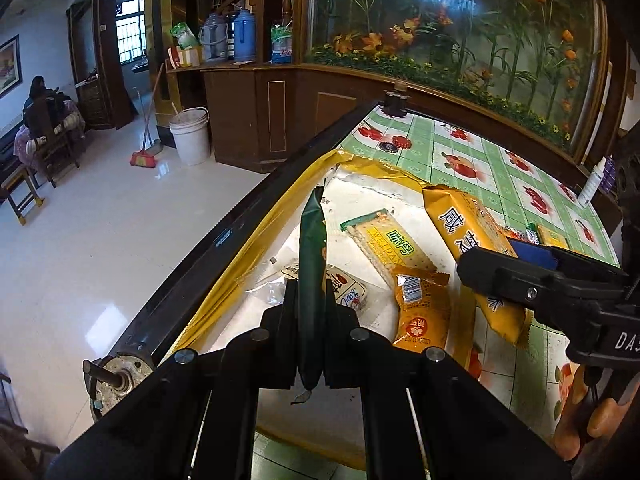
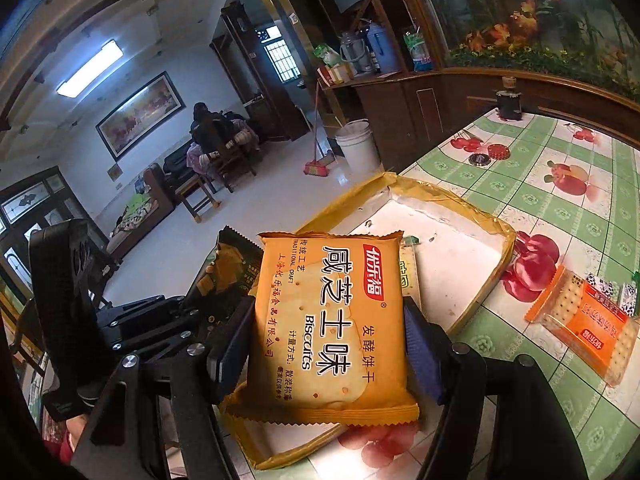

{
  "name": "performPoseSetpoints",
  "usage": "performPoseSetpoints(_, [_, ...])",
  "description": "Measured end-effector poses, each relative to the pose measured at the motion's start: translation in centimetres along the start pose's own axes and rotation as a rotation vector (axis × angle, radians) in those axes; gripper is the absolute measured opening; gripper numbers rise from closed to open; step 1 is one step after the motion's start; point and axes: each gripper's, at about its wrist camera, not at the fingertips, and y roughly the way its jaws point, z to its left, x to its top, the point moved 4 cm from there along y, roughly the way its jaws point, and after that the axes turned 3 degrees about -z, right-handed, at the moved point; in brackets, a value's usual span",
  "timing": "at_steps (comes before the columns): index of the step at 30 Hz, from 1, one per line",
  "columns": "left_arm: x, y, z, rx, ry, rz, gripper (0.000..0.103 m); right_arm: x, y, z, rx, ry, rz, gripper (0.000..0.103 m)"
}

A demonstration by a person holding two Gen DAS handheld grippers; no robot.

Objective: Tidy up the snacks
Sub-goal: 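Carry both packs into the tray and open both grippers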

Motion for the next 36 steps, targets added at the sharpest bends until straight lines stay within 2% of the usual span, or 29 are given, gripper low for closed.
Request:
performPoseSetpoints(7, [0.3, 1.1, 0.4, 0.048, -0.008, 0.004, 0.007, 0.3, 1.9, -1.1, -0.045, 0.031, -0.002, 0.071])
performPoseSetpoints(14, [0.1, 1.6, 0.7, 0.105, -0.001, 0.004, 0.007, 0.5, 3.2, -1.1, -0.11, -0.003, 0.004, 0.071])
performPoseSetpoints(27, [-0.8, 2.4, 0.6, 0.122, -0.012, 0.043, 0.009, 0.0, 5.2, -1.7, -0.165, -0.026, 0.038, 0.073])
performPoseSetpoints(28, [-0.8, 2.2, 0.6, 0.133, -0.012, 0.039, 0.011, -0.1, 5.2, -1.8, -0.167, -0.021, 0.039, 0.073])
performPoseSetpoints(29, [-0.7, 1.8, 0.6, 0.142, -0.008, 0.026, 0.019, -0.1, 5.0, -1.9, -0.166, -0.014, 0.035, 0.073])
performPoseSetpoints(30, [-0.6, 1.3, 0.5, 0.156, -0.005, 0.013, 0.034, -0.1, 4.9, -1.9, -0.16, -0.009, 0.028, 0.073])
performPoseSetpoints(31, [-0.5, 0.9, 0.5, 0.168, -0.007, 0.004, 0.043, 0.0, 4.6, -1.8, -0.158, -0.008, 0.023, 0.073])
performPoseSetpoints(32, [-0.2, 0.2, 0.5, 0.17, -0.012, -0.016, 0.056, 0.0, 4.3, -1.8, -0.163, -0.011, 0.018, 0.073])
performPoseSetpoints(33, [0.1, -0.8, 0.4, 0.173, -0.015, -0.048, 0.06, 0.0, 3.9, -1.7, -0.166, -0.013, 0.013, 0.073])
performPoseSetpoints(36, [0.8, -3.1, 0.0, 0.201, -0.001, -0.108, 0.064, 0.3, 1.9, -1.4, -0.16, -0.003, -0.022, 0.073])
